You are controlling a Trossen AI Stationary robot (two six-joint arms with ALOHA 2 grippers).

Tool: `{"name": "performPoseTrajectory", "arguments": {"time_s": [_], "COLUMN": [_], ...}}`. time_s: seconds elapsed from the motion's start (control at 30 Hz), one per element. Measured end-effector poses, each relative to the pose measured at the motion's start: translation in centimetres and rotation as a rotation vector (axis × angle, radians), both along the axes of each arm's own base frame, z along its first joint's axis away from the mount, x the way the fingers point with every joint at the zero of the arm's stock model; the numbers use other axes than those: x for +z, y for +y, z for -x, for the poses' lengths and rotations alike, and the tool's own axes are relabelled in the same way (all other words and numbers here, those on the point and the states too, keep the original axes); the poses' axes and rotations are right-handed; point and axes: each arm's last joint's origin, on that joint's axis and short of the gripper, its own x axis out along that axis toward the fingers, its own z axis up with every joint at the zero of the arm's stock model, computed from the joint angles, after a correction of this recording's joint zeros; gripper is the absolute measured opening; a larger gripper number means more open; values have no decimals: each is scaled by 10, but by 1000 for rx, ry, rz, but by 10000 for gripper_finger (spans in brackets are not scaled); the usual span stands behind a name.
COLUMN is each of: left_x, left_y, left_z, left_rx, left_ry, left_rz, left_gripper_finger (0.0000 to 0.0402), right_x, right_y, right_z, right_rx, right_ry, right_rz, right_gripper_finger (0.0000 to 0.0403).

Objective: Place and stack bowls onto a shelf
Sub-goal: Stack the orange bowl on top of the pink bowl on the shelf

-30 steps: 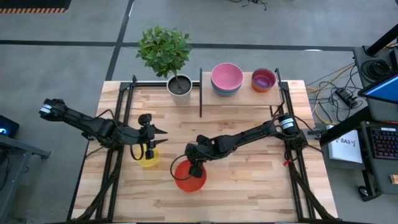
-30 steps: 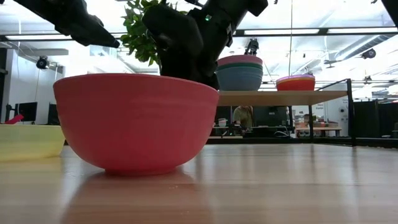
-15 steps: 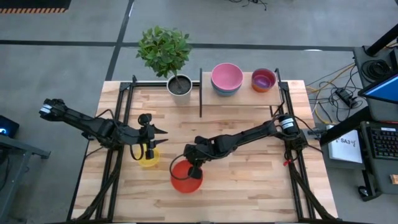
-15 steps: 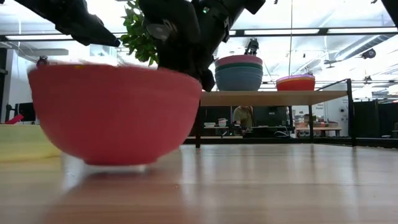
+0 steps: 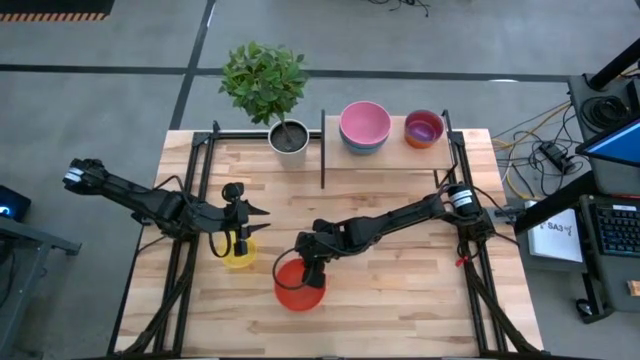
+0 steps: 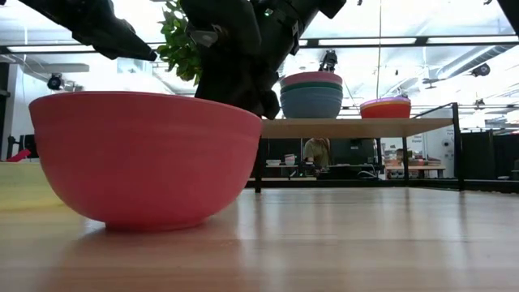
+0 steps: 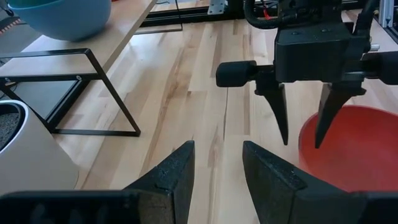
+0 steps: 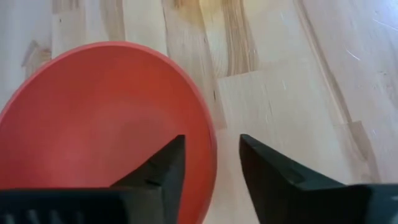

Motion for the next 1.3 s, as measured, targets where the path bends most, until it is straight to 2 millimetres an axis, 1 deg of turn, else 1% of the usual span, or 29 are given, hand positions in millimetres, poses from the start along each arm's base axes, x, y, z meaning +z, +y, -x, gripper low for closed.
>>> {"name": "performPoseTrajectory", "arguments": {"time_s": [0.13,0.2,0.3,0.37,0.43,0.5,0.63,0.67,0.8,0.9,1.0,1.07,1.17,1.3], "left_x": [0,0,1,2,3,4,4,4,4,4,4,4,5,5], "left_y": [0,0,0,0,-1,-1,-1,-1,-1,-1,-1,-1,-1,-1], "left_z": [0,0,-1,-1,-2,-2,-2,-2,-2,-2,-2,-2,-2,-2], "left_rx": [0,0,-6,-9,-15,-17,-17,-17,-18,-18,-18,-18,-18,-18], "left_ry": [-1,-3,-12,-23,-30,-37,-35,-35,-38,-39,-39,-40,-42,-44], "left_rz": [0,1,-7,-10,-18,-20,-21,-22,-22,-22,-22,-21,-21,-20], "left_gripper_finger": [119,119,119,119,119,119,119,119,119,119,119,119,119,119], "right_x": [-3,-9,-17,-21,-24,-29,-33,-31,-20,-3,22,42,78,131], "right_y": [-1,-1,-1,0,1,0,-2,-3,-6,-13,-26,-39,-67,-118], "right_z": [0,-1,-1,-6,-8,-10,-10,-10,-8,-4,6,16,36,73], "right_rx": [-2,-2,-2,-1,1,3,21,26,55,91,106,95,25,-159], "right_ry": [1,10,29,2,-4,-3,18,13,3,-11,-20,-18,-37,-115], "right_rz": [1,3,7,2,-2,-5,-31,-40,-78,-101,-123,-126,-139,-174], "right_gripper_finger": [173,183,187,180,161,129,33,23,11,10,10,9,9,9]}}
